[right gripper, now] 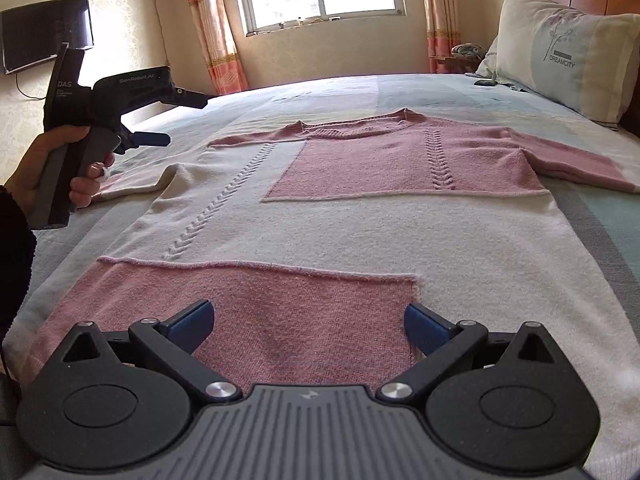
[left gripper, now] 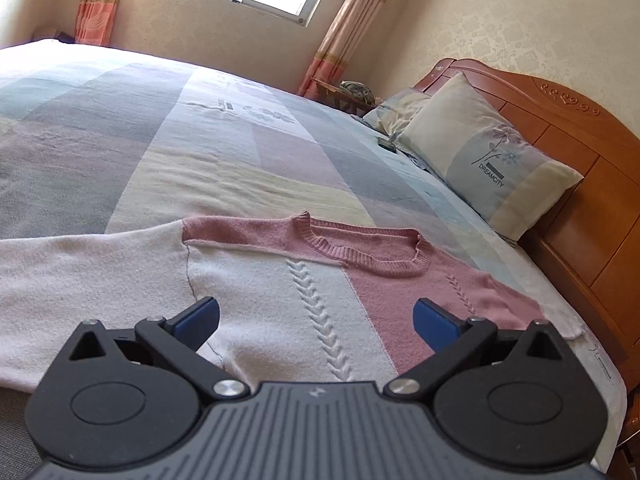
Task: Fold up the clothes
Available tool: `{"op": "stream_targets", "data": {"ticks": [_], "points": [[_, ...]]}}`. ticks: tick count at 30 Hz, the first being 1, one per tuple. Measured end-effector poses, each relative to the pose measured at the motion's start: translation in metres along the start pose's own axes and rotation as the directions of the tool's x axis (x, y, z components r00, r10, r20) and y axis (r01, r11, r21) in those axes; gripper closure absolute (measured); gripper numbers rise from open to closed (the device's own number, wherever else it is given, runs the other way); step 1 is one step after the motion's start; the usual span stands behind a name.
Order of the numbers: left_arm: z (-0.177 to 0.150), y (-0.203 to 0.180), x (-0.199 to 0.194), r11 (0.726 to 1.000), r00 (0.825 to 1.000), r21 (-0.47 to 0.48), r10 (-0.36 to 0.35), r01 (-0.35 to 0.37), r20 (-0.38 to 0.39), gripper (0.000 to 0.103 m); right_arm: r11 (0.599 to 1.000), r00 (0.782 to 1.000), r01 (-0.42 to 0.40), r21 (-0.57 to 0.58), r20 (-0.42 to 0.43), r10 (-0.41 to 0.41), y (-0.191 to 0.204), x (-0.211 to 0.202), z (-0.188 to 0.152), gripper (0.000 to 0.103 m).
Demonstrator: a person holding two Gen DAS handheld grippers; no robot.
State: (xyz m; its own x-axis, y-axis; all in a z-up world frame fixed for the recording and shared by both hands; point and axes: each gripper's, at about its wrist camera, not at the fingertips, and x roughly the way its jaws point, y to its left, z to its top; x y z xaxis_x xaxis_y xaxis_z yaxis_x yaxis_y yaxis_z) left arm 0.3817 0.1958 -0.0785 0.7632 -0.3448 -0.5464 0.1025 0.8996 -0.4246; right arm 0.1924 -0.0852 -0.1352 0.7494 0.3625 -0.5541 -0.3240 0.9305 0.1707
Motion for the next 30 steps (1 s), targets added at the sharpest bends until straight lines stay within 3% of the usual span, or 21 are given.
{"op": "stream_targets", "data": {"ticks": [4,8,10,12,14,17,22,30], "points": [[-0.012,0.007,0.023,0.995,0.989,-0.018,0.093,-0.096,-0.113,0.001,0.998,1.000,-0.029,0.051,0.009,0.029,-0.009,-0.002,0.000,0.000],[-0.018,0.008,0.016,0.992,0.982,0.020,0.123,-0.121,-0.146,0.001,0.997,1.000,-0.020,0.069,0.015,0.019,-0.015,-0.003,-0.001,0.000],[-0.014,0.010,0.006,0.989,0.981,-0.010,0.148,-0.150,-0.122,0.001,0.998,1.000,-0.009,0.059,0.016,0.008,-0.014,-0.003,-0.002,0.000],[-0.009,0.009,-0.004,0.992,0.991,-0.038,0.117,-0.120,-0.064,0.001,0.998,1.000,0.002,0.056,0.014,-0.003,-0.012,-0.003,-0.002,0.000],[-0.007,0.007,-0.007,0.997,1.000,-0.077,0.010,-0.011,-0.018,0.001,0.999,1.000,0.011,0.045,0.010,-0.011,-0.010,-0.002,-0.002,0.000],[-0.009,-0.001,0.002,0.995,0.998,-0.080,-0.054,0.052,-0.019,0.001,0.999,1.000,0.026,0.028,0.004,-0.026,-0.007,-0.001,-0.002,0.000],[-0.021,-0.010,0.025,0.999,0.987,0.000,0.042,-0.042,-0.157,0.001,0.999,0.999,0.048,0.002,-0.007,-0.048,-0.002,0.000,-0.003,0.000],[-0.022,-0.035,0.005,0.997,0.988,0.058,0.050,-0.042,-0.147,0.001,0.997,0.996,0.079,-0.015,-0.037,-0.079,0.002,-0.001,0.000,0.000]]}}
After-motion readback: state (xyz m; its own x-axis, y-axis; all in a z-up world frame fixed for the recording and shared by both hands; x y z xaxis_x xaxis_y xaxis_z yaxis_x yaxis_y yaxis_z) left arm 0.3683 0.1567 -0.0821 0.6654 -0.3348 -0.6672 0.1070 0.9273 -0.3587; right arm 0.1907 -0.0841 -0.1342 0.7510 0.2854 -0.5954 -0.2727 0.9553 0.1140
